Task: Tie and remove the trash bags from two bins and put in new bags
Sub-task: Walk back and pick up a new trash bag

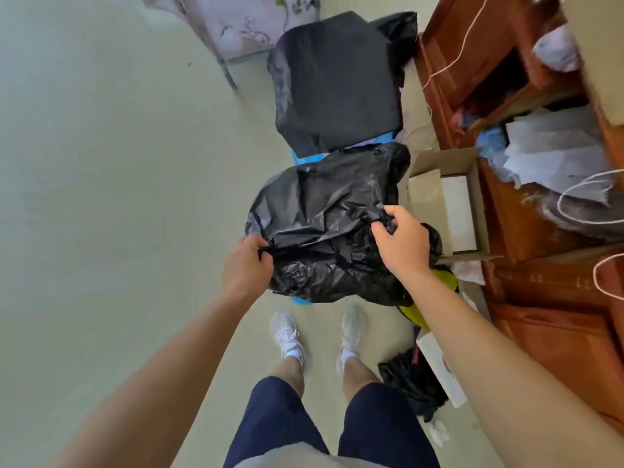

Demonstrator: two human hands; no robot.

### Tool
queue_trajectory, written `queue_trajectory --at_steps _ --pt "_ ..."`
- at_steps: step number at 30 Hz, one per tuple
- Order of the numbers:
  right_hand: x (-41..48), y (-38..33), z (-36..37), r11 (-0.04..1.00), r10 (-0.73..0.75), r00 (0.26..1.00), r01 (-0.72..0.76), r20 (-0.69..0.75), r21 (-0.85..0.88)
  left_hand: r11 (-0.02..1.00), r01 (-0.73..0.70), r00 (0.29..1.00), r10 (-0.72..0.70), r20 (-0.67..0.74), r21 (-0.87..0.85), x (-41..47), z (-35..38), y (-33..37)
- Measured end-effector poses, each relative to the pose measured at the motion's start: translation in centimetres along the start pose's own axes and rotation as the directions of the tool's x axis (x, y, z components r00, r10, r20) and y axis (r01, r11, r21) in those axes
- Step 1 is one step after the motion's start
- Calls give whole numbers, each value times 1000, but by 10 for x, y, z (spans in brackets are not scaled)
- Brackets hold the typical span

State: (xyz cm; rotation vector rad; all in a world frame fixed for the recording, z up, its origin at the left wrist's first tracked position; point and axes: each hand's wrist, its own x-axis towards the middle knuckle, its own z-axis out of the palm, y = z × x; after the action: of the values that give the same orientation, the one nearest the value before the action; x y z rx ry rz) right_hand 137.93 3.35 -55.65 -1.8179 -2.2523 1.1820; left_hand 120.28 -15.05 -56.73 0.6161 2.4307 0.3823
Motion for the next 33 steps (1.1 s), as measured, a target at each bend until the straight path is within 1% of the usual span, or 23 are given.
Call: queue_trajectory --at_steps 3,5,8,9,10,11,12,14,15,17,18,19,22,24,26,28,29,31,33 --pt "-13 -54 -44 984 -158 987 157 13 86 998 2 983 -12 -182 -58 -23 -71 28" --pt "-24 -93 -63 956 -273 961 266 40 125 994 24 946 -56 -319 -104 -44 -116 37" --pt "-45 -155 -71 882 -460 884 443 82 162 979 82 869 -163 -467 -189 -84 -168 28" --pt "-56 -176 -69 846 -524 845 503 104 174 972 109 851 -199 -486 -207 -100 -181 20" --pt "-70 -196 -65 797 -600 790 576 126 184 965 147 841 -237 -487 -215 -118 -193 9" --pt "-88 -216 -60 727 -685 714 658 144 198 957 196 838 -277 -470 -214 -136 -203 -4" --pt "-108 -234 -54 637 -771 618 742 154 207 946 249 839 -318 -441 -208 -156 -212 -19" --pt "-152 -266 -43 409 -910 383 893 158 189 915 344 824 -402 -398 -213 -194 -230 -52" --pt "-176 -278 -36 287 -952 260 943 165 169 893 381 798 -449 -403 -240 -215 -240 -70" --pt "-227 -296 -22 38 -984 10 988 180 151 849 414 724 -526 -447 -329 -259 -260 -107" --pt "-253 -301 -13 -79 -976 -107 986 192 150 829 413 684 -556 -472 -377 -282 -270 -125" --pt "-278 -305 -3 -180 -954 -210 972 214 149 806 408 643 -587 -491 -429 -306 -279 -143" --pt "-359 -310 30 -441 -846 -462 887 265 138 722 359 534 -679 -504 -592 -379 -300 -200" --pt "-399 -312 47 -564 -763 -574 816 297 126 667 269 506 -712 -487 -695 -413 -309 -227" --pt "-459 -311 76 -706 -632 -707 694 317 142 579 144 489 -747 -451 -802 -464 -312 -267" --pt "-523 -308 108 -815 -470 -809 551 352 178 505 47 502 -758 -417 -862 -514 -312 -307" --pt "-557 -306 125 -856 -385 -851 474 356 206 496 11 508 -751 -422 -868 -539 -314 -327" --pt "-626 -302 156 -920 -220 -909 314 354 234 528 -48 513 -716 -474 -848 -586 -319 -363" --pt "-690 -293 184 -957 -72 -937 161 341 240 573 -109 529 -658 -535 -812 -633 -322 -393"
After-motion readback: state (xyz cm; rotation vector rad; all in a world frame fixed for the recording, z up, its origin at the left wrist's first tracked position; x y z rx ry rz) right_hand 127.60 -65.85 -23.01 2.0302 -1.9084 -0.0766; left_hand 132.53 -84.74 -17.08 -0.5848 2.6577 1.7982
